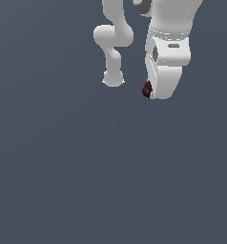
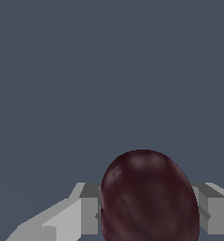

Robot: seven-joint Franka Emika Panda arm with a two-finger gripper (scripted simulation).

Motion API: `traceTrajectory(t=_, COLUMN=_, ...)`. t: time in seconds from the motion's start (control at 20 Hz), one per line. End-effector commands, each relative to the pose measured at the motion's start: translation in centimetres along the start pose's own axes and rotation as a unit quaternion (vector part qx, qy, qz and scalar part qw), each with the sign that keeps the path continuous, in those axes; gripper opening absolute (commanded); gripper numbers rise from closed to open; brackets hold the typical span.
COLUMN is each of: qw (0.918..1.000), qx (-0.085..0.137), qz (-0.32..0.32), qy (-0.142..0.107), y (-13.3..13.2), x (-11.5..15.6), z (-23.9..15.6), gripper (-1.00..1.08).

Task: Pick up the object and move it to a goal position.

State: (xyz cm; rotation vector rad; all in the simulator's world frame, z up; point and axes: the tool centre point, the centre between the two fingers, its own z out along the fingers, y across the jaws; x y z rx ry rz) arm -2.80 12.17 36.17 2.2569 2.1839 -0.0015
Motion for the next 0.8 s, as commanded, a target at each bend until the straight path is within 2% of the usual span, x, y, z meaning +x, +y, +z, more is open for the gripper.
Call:
traceTrajectory(t=0.0, qw=1.0000, qx=0.000, qz=0.000, qy=0.000, y=-0.6, x=0.3, z=-1.9, gripper=-1.00)
traceTrajectory(t=0.35, qw=1.0000, qx=0.000, qz=0.001, qy=0.001, y=-1.5, x=0.6, z=-5.1, gripper=-1.00)
traceTrajectory(t=0.75, qw=1.0000, qx=0.000, qz=0.002, qy=0.001, y=-1.4, x=0.6, z=-5.3, gripper=-1.00)
